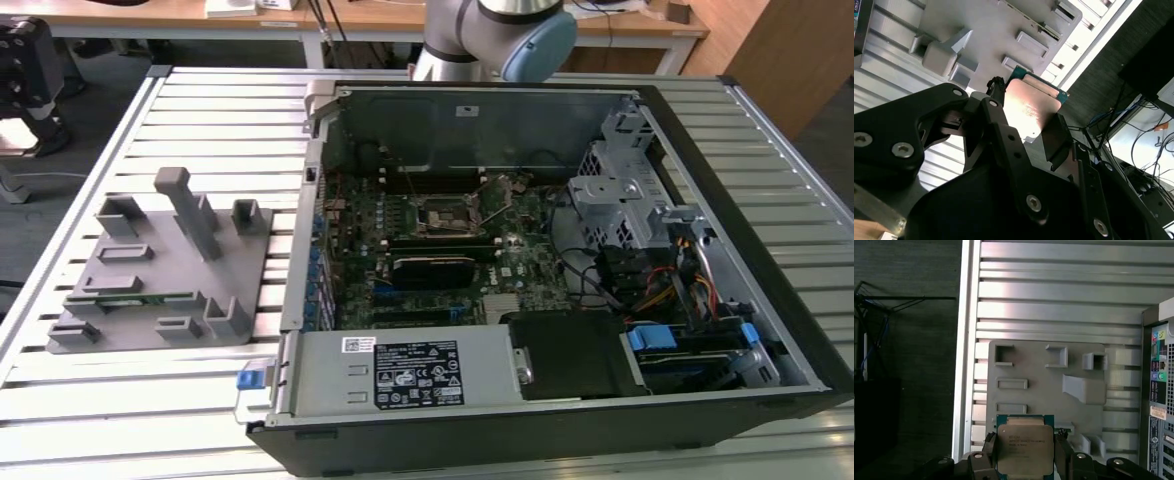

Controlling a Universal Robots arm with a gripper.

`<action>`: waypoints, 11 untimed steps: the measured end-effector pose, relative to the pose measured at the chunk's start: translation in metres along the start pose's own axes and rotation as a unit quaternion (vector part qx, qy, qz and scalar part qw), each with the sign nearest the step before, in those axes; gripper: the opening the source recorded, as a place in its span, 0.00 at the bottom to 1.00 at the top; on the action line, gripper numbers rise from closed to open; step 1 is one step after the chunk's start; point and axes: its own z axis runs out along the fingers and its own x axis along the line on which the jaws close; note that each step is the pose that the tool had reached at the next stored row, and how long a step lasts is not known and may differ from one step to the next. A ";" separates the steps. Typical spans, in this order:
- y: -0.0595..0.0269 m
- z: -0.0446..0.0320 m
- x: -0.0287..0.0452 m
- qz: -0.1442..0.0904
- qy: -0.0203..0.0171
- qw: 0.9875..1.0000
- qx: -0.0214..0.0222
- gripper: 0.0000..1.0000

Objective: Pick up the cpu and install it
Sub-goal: 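Pick up the cpu and move it towards the insertion slot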

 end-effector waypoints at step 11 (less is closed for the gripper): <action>-0.0021 -0.0006 -0.0189 0.000 0.001 1.000 0.000 0.54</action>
